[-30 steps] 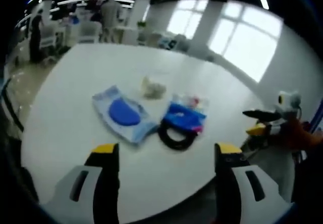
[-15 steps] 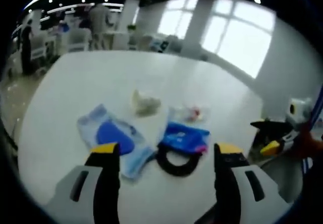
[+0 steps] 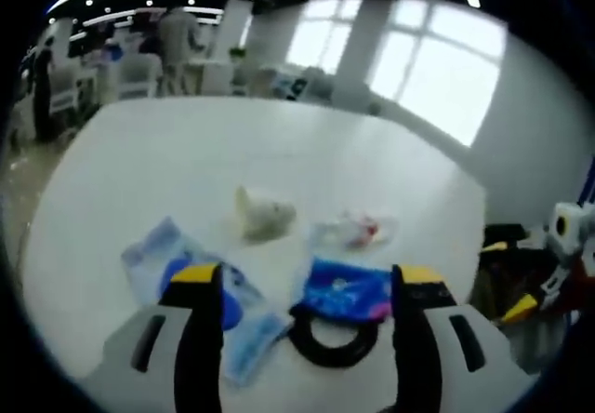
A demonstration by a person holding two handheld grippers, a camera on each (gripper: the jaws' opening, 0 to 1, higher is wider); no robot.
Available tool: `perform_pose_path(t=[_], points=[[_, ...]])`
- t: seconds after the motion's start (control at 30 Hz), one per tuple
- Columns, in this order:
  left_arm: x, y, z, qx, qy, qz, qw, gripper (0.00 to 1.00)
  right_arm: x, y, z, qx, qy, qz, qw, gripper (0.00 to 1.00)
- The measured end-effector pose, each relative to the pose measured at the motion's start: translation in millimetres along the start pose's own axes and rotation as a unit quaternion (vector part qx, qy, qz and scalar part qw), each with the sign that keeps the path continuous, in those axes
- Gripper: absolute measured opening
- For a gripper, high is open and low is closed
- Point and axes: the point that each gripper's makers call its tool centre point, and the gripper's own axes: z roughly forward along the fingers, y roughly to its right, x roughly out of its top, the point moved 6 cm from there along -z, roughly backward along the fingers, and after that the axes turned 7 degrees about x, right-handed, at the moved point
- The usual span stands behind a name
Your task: Arrange the tabletop items into an orderly group along one side of the table until the central work area is clear of visible clutter.
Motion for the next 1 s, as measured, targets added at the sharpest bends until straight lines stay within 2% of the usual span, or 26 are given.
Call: perform_pose_path(t=[0.13,0.3,0.47,0.67,0.83,1.0], points=[[1.5,0.6,9,-0.004,-0.008,0.021,0.9997,0.69,-0.5,0,0,-0.001,-0.002,0.0,1.0,0.82],[4.6,-2.1,22,-0.007,-0.02,0.029,0.9993,0.71,-0.3,1,0,-0.005,0.0,0.0,1.0,0.82],[11.4,-7.2,31,-0.005,-0.023,0.042,0.9989,0.68,1.2,4,-2,-0.012,0.008,0.008,0.9999,0.82],[28.2,-17.4,42,0.003,-0.009,0.029,0.9995,0.65,1.0,3,-1,-0.008,0.007,0.007,0.9999,0.81],[33.5,-22.6,58,0.002,-0.015,0.034,0.9993,0.64,0.5,3,-1,-0.007,0.006,0.006,0.9999,0.81],[36.4,-26.5,76,-0.001,-0.018,0.019,0.9996,0.63,0.5,3,-1,-0.007,0.005,0.007,0.9999,0.81]])
